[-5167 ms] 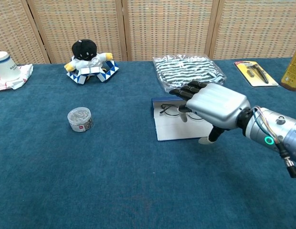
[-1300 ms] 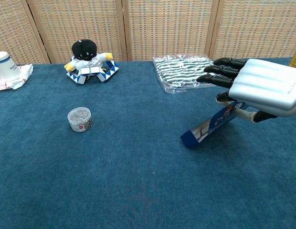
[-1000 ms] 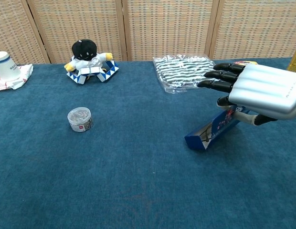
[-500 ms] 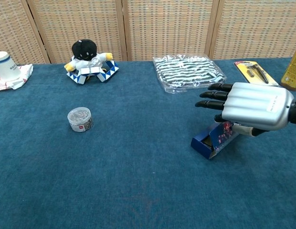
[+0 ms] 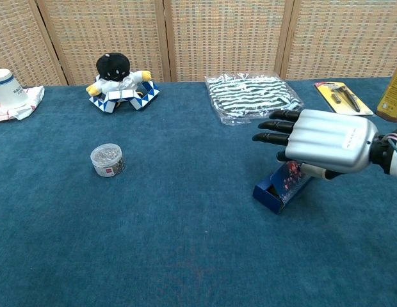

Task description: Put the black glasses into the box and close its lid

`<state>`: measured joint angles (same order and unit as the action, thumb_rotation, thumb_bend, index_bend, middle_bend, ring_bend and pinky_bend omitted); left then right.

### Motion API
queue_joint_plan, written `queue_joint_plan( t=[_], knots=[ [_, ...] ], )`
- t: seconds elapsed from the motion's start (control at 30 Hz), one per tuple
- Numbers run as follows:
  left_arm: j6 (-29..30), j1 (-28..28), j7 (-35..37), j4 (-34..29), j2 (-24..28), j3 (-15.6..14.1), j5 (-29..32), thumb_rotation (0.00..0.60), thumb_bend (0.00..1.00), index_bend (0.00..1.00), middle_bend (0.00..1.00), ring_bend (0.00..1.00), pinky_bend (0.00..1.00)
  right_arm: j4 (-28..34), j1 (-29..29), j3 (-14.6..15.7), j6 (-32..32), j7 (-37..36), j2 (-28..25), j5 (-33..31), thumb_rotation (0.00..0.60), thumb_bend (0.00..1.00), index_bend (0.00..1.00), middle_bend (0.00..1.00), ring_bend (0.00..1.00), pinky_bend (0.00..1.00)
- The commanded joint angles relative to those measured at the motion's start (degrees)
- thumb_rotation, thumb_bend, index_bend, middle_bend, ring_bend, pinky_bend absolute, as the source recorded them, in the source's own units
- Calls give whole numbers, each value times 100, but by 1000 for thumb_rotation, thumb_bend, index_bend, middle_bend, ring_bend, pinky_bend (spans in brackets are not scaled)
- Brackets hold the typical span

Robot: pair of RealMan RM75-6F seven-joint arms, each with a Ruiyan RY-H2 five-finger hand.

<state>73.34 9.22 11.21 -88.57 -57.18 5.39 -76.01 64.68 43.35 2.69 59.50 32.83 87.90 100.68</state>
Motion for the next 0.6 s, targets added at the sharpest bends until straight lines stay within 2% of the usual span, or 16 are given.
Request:
queue_joint_plan(
  t=[0.03,0.23,0.4,0.6],
  knots=[
    [0,-1,4,-1,1,0,1,600,0,0,0,0,0,-10,23,-25,-45,42,31,-21,600,517,679,89,0,86],
    [12,-10,16,-1,5,0,4,600,0,0,0,0,0,-111,73,-101,-188,162,172,-114,600,512,679,89,0,86],
    [7,-6,43,10,6,5,2,600,0,0,0,0,0,-223,60,-167,-121,166,270,-165,600,420,653,85,0,86],
    [11,-7,54,23,1,3,-5,600,0,0,0,0,0,-315,23,-201,105,15,362,-132,600,338,374,57,0,86]
  ],
)
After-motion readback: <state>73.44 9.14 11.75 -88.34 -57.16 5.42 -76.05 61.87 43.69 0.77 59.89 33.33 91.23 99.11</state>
